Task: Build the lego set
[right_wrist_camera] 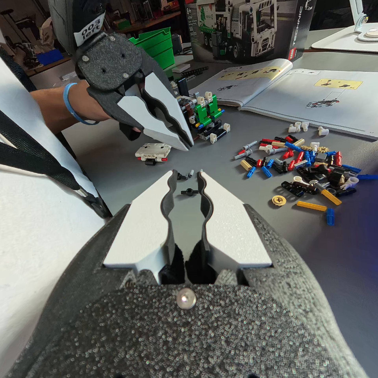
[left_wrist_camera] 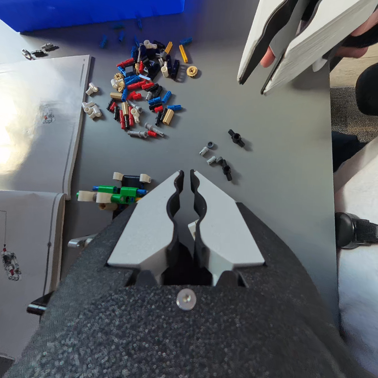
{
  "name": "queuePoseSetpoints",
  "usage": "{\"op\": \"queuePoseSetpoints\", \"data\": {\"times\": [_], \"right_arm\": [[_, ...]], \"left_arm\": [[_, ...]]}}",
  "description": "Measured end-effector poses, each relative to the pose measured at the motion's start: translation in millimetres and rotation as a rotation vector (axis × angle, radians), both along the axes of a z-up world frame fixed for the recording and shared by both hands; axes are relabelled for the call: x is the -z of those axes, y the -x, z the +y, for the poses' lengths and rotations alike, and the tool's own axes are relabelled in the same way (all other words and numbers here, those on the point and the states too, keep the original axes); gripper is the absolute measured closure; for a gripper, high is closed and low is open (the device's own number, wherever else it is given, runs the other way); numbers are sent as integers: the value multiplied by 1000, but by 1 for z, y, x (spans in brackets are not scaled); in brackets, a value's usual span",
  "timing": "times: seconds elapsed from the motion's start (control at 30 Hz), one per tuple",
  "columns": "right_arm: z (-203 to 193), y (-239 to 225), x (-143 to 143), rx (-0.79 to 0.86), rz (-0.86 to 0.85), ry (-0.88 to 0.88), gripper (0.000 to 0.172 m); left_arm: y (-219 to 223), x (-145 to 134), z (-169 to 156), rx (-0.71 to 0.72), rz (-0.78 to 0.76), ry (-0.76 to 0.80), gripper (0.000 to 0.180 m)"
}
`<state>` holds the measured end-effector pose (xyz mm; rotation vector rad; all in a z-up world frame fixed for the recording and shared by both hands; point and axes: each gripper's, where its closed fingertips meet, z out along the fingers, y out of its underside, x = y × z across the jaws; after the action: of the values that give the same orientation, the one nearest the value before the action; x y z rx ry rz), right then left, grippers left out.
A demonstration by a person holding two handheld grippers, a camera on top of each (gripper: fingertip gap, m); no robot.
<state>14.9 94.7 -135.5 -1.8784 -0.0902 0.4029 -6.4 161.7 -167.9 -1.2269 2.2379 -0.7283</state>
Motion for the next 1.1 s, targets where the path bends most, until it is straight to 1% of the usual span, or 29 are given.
{"op": "queuePoseSetpoints", "data": {"times": [0.1, 0.17, 0.27, 0.4, 0.53, 0.67, 0.7, 0.77, 0.83, 0.97, 1.07, 1.1], "right_arm": [[-1, 0, 0, 6, -3, -5, 153], [-1, 0, -1, 13, -12, -14, 153], [-2, 0, -1, 12, -14, -18, 153], [-2, 0, -2, 11, -11, -24, 153], [-3, 0, -3, 8, -11, -29, 153], [-3, 1, -3, 7, -9, -33, 153], [-3, 1, -3, 6, -8, -34, 153], [-3, 1, -4, 5, -4, -35, 153], [-3, 1, -4, 4, -3, -36, 153], [-3, 1, -4, 5, -3, -38, 153], [-3, 0, -4, 4, 11, -36, 153], [-2, -2, -4, 12, 21, -31, 153]], "left_arm": [[-2, 2, -11, 120, 48, -82, 173], [1, 9, -14, 206, 101, -170, 172], [-1, 14, -14, 314, 113, -308, 173], [-1, 18, -19, 422, 143, -381, 169], [-3, 20, -15, 512, 150, -512, 165], [0, 20, -21, 616, 174, -522, 165], [1, 21, -23, 639, 181, -520, 167], [0, 21, -24, 665, 185, -520, 168], [0, 23, -25, 678, 213, -509, 177], [-5, 24, -29, 693, 198, -503, 178], [-6, 23, -29, 661, 198, -490, 178], [-9, 23, -28, 630, 182, -494, 178]]}}
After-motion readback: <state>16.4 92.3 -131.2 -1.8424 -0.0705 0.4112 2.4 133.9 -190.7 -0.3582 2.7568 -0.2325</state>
